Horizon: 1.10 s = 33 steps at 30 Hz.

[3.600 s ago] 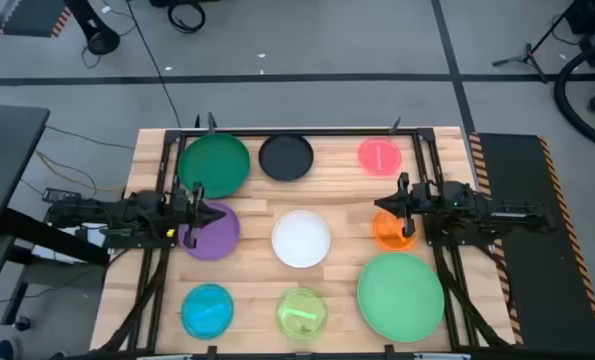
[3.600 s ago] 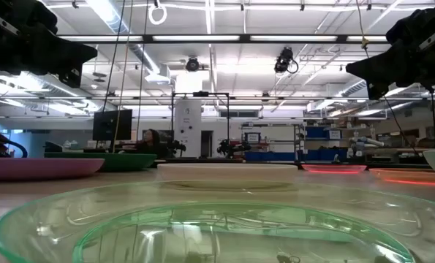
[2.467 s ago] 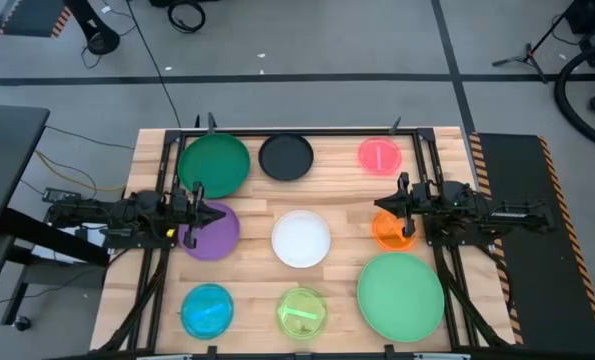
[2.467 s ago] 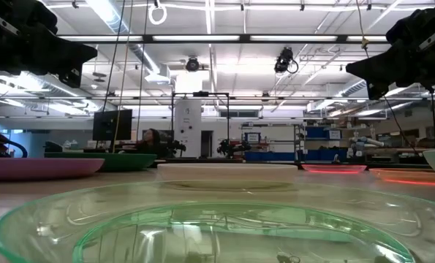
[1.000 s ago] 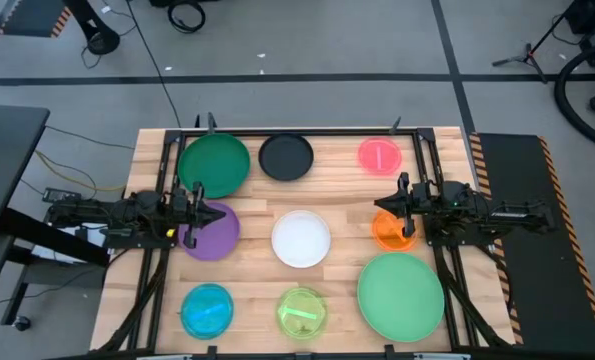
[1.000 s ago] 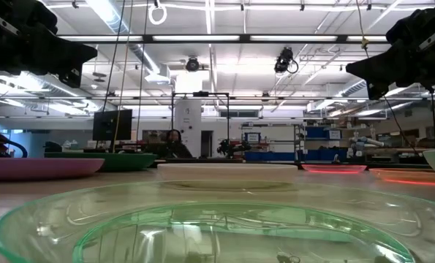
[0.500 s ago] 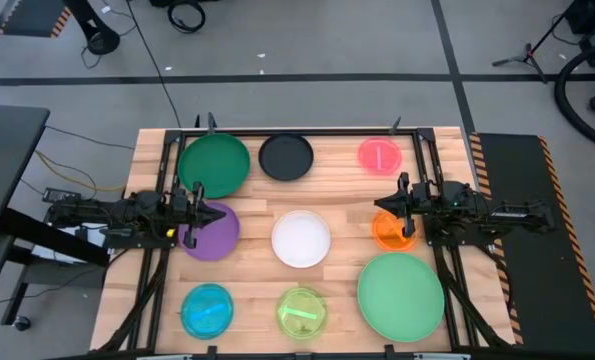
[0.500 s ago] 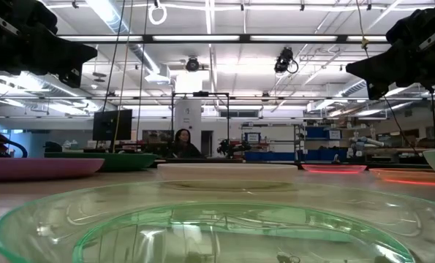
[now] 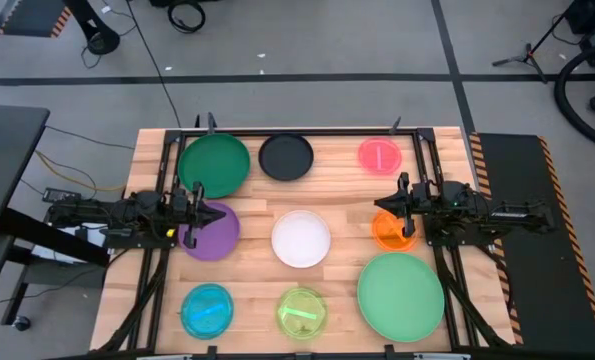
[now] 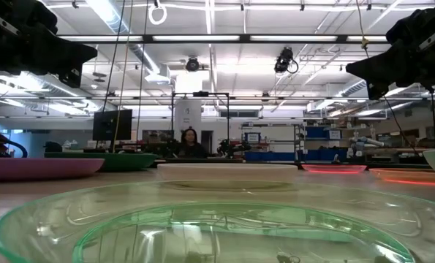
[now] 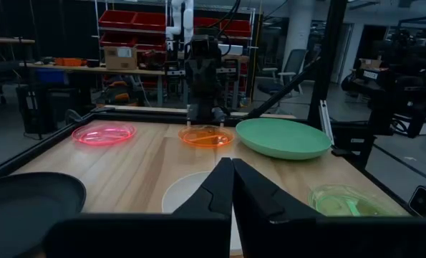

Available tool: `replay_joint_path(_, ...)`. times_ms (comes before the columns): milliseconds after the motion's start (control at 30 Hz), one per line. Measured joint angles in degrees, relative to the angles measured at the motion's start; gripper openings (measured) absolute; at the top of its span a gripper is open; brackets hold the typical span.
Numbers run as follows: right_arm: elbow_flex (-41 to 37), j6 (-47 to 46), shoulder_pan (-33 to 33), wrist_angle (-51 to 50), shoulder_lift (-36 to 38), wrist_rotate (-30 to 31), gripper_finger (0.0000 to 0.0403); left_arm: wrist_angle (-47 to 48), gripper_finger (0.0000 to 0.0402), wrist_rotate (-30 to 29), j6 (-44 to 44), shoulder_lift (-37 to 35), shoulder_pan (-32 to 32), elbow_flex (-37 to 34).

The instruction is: Stack plastic plates

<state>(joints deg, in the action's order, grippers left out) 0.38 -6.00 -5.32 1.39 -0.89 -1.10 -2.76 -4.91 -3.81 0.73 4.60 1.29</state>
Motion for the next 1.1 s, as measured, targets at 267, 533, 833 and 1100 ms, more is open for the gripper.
replay_joint_path(267,-0.02,0.00,0.00,0.02,0.00,-0.02,0.0018,0.00,0.0011,0.00,0.02,0.00,0.02,-0.01)
replay_joint_path(533,0.00,0.04,0.00,0.04,-0.01,0.01,0.0018,0.01,0.0011,-0.01,0.02,0.00,0.02,0.01)
replay_joint_path(833,-0.02,-8.97,0.00,3.99,-0.02,1.33,0.0018,-0.28,0.0011,-4.19,4.37,0.00,-0.29,0.01)
replay_joint_path(1100,-0.01,-22.98,-0.05,13.18,-0.19,2.74,0.0018,-0.39,0.0011,-10.57,3.15,0.00,-1.29,0.00)
